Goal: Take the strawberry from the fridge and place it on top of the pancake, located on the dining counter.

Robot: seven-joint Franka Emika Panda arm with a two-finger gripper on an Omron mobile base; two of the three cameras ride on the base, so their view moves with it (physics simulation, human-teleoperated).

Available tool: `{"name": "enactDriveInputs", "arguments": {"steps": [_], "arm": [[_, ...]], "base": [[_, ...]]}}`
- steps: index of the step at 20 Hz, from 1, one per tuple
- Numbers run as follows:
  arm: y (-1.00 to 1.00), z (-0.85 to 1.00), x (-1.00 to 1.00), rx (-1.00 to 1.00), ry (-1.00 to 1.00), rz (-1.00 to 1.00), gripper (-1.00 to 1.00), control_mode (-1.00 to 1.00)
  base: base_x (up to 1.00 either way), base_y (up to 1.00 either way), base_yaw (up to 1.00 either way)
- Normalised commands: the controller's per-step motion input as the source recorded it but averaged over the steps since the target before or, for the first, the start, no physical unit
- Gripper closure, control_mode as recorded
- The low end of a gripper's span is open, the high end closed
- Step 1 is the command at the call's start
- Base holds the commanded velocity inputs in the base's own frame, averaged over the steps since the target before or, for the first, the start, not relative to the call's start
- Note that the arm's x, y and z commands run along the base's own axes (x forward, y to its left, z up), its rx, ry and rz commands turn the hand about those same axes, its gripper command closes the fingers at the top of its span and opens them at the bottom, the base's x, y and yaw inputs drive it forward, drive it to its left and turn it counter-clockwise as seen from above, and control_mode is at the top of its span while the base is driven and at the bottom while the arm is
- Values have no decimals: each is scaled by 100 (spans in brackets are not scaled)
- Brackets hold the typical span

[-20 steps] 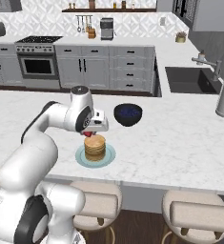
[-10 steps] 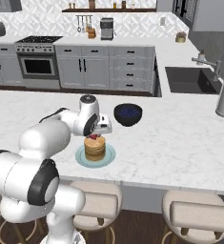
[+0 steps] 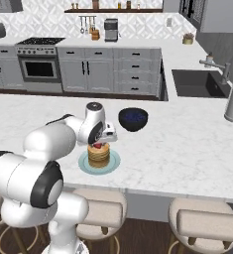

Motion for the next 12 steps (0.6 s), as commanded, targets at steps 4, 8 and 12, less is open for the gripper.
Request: {"name": "enactDriveInputs", "arguments": {"steps": [4,8,12], "arm": [[0,-4,0,0,0,4,100,-100],[0,0,16,-4,0,3,100,-100],[0,0,17,-2,0,3,100,-100]], "base": [[0,0,0],[0,0,0],[0,0,0]]}}
